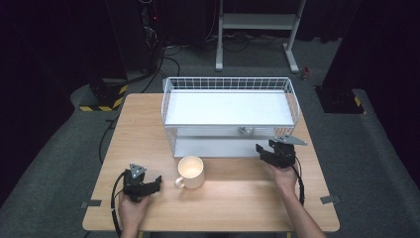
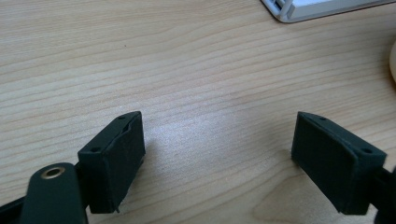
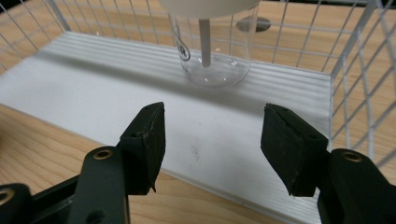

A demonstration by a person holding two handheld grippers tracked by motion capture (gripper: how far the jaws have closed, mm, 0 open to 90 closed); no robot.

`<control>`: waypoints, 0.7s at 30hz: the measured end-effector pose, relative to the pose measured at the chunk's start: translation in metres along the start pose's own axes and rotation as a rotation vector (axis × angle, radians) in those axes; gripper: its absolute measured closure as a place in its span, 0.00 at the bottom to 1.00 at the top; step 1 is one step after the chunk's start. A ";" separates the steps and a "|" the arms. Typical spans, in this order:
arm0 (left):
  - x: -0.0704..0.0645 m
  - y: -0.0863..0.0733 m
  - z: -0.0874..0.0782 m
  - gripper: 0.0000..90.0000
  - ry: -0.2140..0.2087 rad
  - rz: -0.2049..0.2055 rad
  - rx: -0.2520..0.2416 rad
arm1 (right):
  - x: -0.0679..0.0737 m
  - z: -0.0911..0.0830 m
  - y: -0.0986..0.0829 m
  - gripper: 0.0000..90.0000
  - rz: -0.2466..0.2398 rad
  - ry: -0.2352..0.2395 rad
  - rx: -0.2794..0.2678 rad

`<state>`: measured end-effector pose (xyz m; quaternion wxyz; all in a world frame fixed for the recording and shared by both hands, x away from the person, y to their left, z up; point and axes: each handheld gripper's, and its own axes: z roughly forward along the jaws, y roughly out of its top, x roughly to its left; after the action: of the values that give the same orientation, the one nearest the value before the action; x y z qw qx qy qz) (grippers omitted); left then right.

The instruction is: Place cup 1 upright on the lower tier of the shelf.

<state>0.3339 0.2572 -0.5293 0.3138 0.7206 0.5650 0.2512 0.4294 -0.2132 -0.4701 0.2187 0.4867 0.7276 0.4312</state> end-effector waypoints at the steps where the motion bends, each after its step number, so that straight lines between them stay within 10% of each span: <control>1: 0.000 0.000 0.000 0.19 0.000 0.000 0.000 | 0.000 -0.002 0.000 0.45 0.006 0.004 -0.005; 21: 0.000 0.000 0.000 0.19 0.000 0.000 0.000 | -0.012 -0.033 -0.013 0.43 0.012 0.034 -0.049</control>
<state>0.3338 0.2572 -0.5292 0.3136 0.7205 0.5652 0.2511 0.4041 -0.2398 -0.4646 0.2155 0.4781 0.7176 0.4584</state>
